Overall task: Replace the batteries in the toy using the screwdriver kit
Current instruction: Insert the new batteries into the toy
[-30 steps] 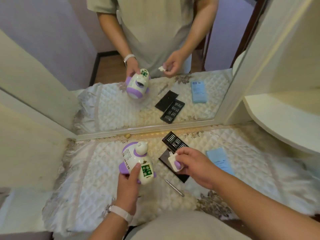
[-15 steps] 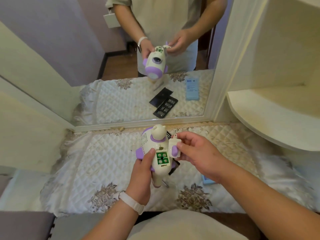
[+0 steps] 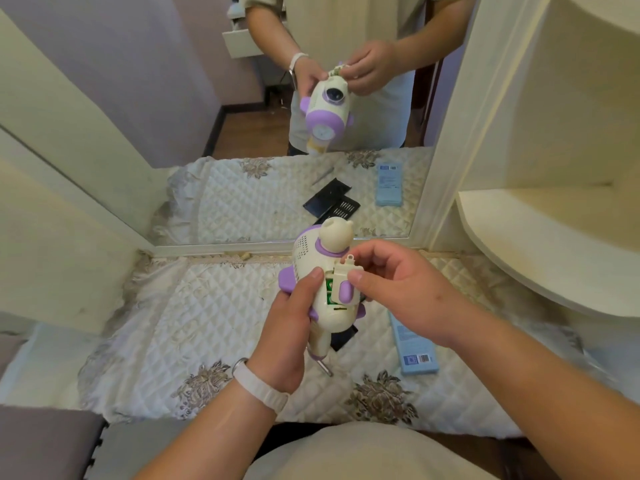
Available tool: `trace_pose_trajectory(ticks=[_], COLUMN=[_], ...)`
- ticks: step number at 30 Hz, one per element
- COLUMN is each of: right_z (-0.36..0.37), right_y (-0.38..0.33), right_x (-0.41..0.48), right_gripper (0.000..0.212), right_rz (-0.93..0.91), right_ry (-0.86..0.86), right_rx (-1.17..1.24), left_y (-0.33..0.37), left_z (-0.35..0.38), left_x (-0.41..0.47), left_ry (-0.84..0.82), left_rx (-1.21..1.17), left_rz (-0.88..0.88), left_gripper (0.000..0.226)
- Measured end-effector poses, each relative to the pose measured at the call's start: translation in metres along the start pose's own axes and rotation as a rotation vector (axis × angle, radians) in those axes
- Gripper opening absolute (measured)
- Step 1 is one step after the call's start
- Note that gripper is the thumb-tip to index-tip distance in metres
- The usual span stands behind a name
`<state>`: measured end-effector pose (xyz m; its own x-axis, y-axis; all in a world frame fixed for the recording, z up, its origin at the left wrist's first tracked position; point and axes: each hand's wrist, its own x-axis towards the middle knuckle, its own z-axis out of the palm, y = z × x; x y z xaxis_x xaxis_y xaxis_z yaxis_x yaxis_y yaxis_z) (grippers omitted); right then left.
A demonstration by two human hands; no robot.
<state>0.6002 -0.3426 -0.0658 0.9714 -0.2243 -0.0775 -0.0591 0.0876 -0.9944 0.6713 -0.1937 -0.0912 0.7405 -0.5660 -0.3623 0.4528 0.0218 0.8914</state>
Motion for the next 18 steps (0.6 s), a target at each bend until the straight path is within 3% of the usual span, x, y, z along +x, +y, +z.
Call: trace_pose_trajectory(ticks=[18], right_z=[-0.021], right_y=[-0.015], right_x=[0.028], right_gripper=[0.013], right_rz=[-0.029], right_ry=[-0.060], right_rx=[-0.143], left_y=[0.018], left_z=[0.008], left_x=[0.024], left_ry=[0.067], left_rx=[0.061], left_rz=[-0.009], left_gripper=[0.042])
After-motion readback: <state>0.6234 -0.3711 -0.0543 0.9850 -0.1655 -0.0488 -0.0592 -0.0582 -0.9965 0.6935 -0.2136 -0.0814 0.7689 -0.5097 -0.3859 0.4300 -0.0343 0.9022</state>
